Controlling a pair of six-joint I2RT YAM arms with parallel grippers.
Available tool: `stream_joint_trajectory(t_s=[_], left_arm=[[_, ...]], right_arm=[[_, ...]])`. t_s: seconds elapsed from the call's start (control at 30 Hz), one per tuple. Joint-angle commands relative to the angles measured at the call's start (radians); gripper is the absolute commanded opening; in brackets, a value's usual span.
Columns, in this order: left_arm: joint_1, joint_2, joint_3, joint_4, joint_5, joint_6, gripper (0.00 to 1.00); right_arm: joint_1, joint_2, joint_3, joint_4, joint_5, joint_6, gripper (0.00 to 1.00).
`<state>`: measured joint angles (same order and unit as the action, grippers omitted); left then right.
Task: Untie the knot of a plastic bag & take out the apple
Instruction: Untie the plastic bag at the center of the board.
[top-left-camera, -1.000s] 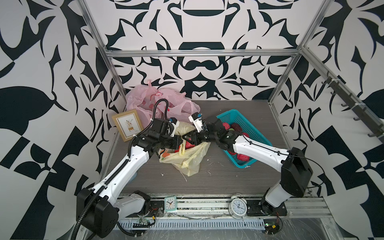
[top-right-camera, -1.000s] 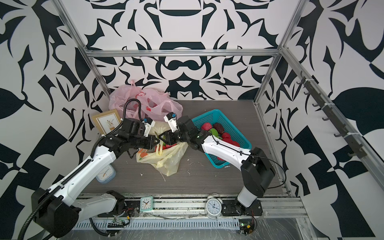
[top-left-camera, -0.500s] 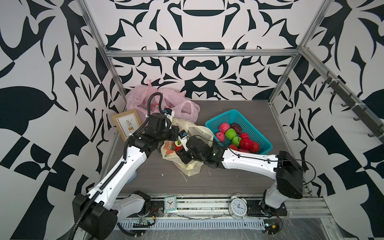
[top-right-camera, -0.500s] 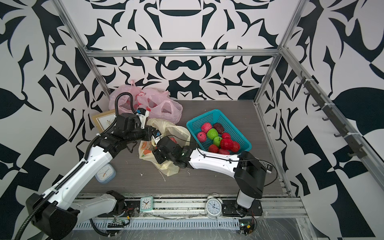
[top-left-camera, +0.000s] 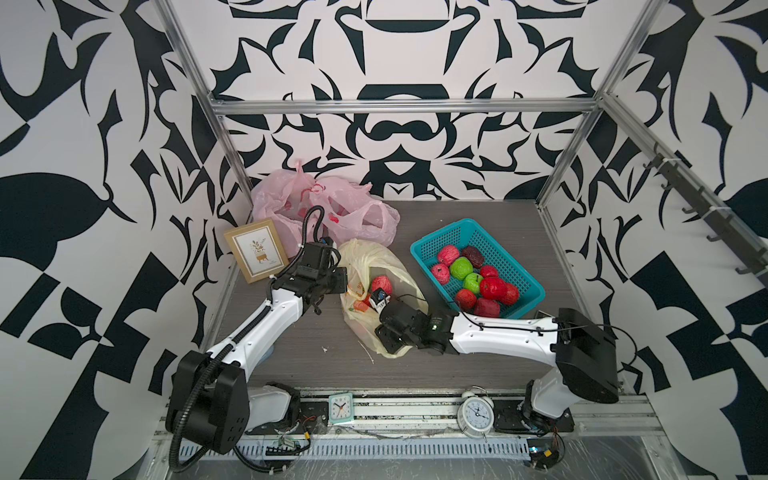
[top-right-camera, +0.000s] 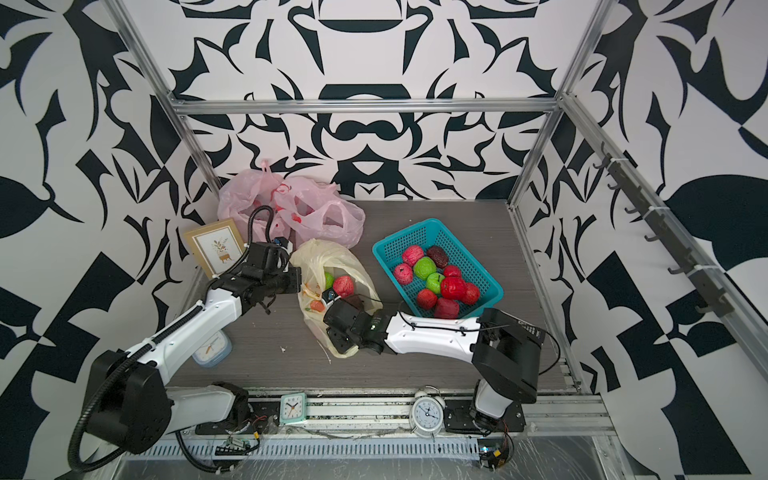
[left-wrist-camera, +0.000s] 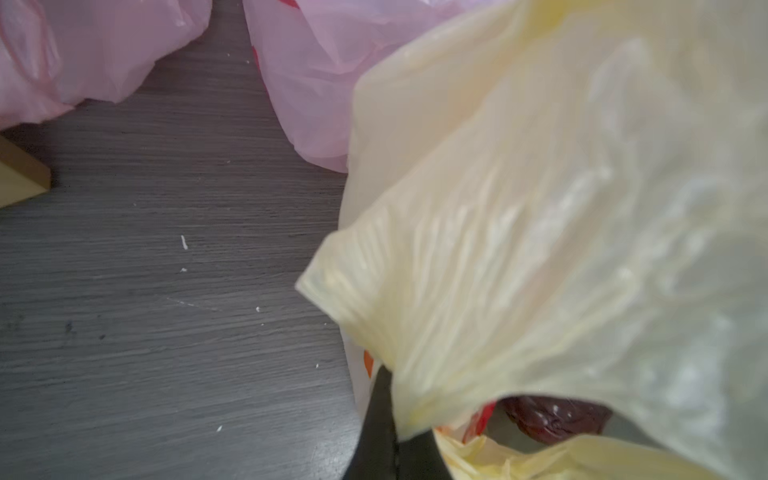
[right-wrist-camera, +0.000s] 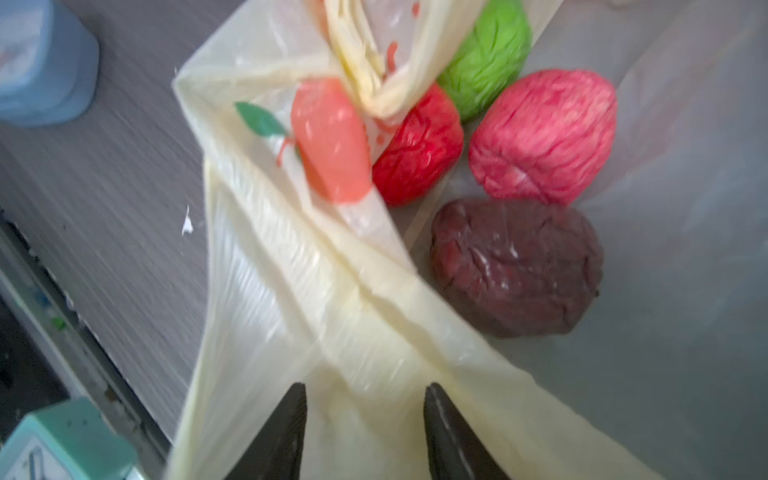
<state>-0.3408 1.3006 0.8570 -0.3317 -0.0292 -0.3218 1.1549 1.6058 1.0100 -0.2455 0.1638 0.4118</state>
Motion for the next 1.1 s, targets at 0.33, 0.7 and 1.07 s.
stream_joint_trajectory(t_s=[0.33, 0.7, 1.07], left_arm=[[0.126, -0.018, -0.065, 0.012, -0.034, -0.002, 0.0], [0.258, -0.243, -0.05, -0.095, -0.014, 0.008, 0.0], [0.26, -0.287, 0.037, -0.206, 0.15, -0.008, 0.0]], right_arm=[[-0.014, 0.009, -0.063, -0.256, 0.093, -0.086, 0.47], [-0.202, -0.142, -0.073, -0.371, 0.232, -0.163, 0.46], [-0.258, -0.279, -0.011, -0.264, -0.068, -0.362, 0.51]])
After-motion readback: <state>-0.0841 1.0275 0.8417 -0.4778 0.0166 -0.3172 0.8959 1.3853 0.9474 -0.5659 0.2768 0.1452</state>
